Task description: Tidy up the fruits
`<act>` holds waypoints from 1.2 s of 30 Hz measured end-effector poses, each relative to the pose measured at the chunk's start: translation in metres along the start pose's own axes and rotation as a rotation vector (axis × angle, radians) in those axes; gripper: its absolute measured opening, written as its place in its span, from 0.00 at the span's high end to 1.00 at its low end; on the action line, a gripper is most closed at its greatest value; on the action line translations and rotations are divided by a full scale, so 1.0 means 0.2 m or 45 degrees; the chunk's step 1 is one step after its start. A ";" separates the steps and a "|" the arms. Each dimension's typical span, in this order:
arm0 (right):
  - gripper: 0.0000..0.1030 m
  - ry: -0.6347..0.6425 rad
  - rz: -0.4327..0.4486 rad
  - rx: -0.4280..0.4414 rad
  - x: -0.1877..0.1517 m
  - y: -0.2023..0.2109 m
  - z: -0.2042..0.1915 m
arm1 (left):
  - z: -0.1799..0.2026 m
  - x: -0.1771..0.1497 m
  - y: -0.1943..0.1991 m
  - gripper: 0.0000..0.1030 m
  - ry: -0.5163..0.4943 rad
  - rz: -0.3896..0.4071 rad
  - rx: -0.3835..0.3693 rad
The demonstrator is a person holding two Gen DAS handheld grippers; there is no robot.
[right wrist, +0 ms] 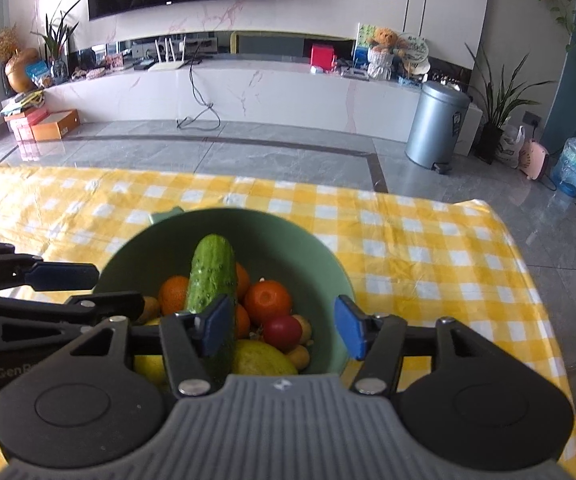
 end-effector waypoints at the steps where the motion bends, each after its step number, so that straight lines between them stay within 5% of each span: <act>1: 0.39 -0.004 0.018 -0.001 0.01 0.04 0.00 | 0.00 0.00 0.04 0.46 -0.002 0.019 0.014; 11: 0.07 0.021 0.297 0.015 0.04 0.58 -0.03 | -0.02 -0.05 0.49 0.26 0.009 0.208 0.248; 22: 0.04 -0.087 0.477 0.103 -0.23 0.99 -0.10 | 0.01 -0.20 0.85 0.05 -0.010 0.418 0.432; 30: 0.04 -0.162 0.588 0.126 -0.43 1.12 -0.19 | 0.06 -0.34 0.87 0.05 -0.083 0.407 0.550; 36: 0.04 -0.058 0.608 0.099 -0.59 1.09 -0.28 | 0.05 -0.43 0.78 0.05 -0.091 0.322 0.579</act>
Point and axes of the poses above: each gripper's, at about its wrist camera, not at the fingertips, and y roughly against the way its jaws point, z to its right, x to its top, the point moved 9 cm from there along -y, roughly the way its jaws point, and after that the axes turned 12 degrees about -y, right-handed, at the moved point
